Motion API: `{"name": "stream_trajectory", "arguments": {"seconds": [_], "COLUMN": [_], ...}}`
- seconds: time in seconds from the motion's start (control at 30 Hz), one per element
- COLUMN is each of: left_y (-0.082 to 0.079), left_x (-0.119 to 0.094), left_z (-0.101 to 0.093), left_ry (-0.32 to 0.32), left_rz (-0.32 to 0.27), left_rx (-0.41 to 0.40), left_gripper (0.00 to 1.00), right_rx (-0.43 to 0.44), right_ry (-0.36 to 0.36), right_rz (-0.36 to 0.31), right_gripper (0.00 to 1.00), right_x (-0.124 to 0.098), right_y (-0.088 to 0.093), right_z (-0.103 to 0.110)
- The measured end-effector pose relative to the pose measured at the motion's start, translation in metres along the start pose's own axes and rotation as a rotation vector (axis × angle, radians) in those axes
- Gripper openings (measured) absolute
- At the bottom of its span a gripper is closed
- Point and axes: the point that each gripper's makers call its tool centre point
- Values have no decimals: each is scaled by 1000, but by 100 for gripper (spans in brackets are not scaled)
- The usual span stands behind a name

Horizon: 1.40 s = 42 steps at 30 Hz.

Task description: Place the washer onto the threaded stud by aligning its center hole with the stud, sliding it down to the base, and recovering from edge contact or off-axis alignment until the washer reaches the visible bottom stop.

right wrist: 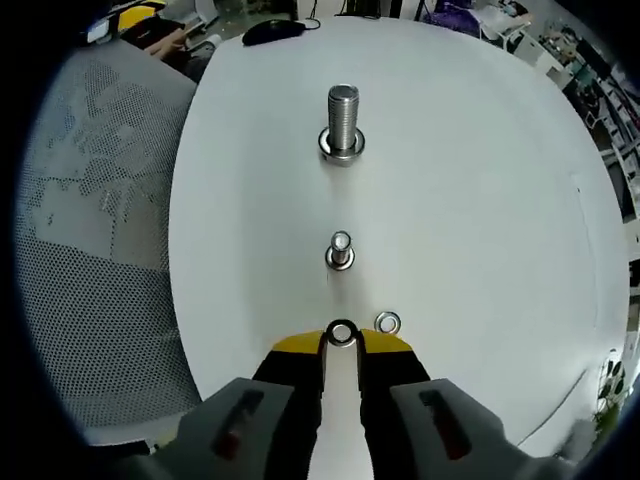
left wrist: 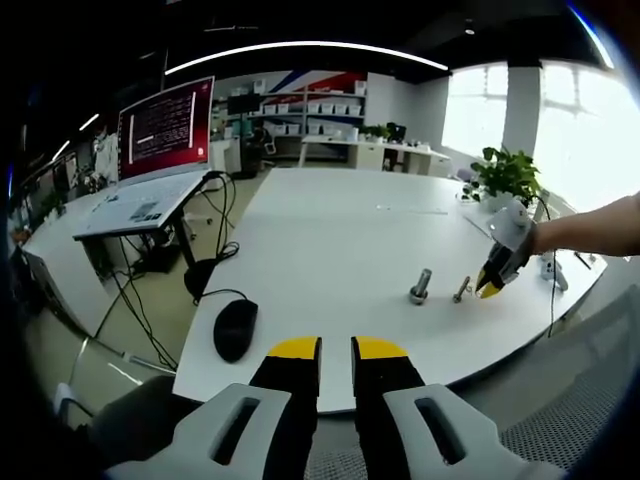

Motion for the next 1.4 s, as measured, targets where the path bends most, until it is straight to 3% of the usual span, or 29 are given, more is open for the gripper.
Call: {"name": "stream_trajectory", "arguments": {"seconds": [0.23,0.8,1.4], "left_y": [0,-1,0], "left_x": [0,0,0], "left_z": [0,0,0], "left_ry": [-3,-3,4], "left_rz": [-1,-7,0], "left_rx": [-1,-5,2], "left_gripper": [10,10,10], "right_rx": [-12,-71,-91], "right_ry": [9,18,13], "right_rz": [-39,-118,-89], "right_gripper": [14,14,14], "right_x": [-19,-39,-31], "right_y": [-12,-48,-51], "right_z": [-10,1,3]}}
Point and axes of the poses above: the point that each gripper's makers call its tool centre point, and the gripper's own axes: x roughly forward along the fingers, z roughly to its left, y roughly out of its underside, and after that the axes turned 11 degrees about z, right-handed
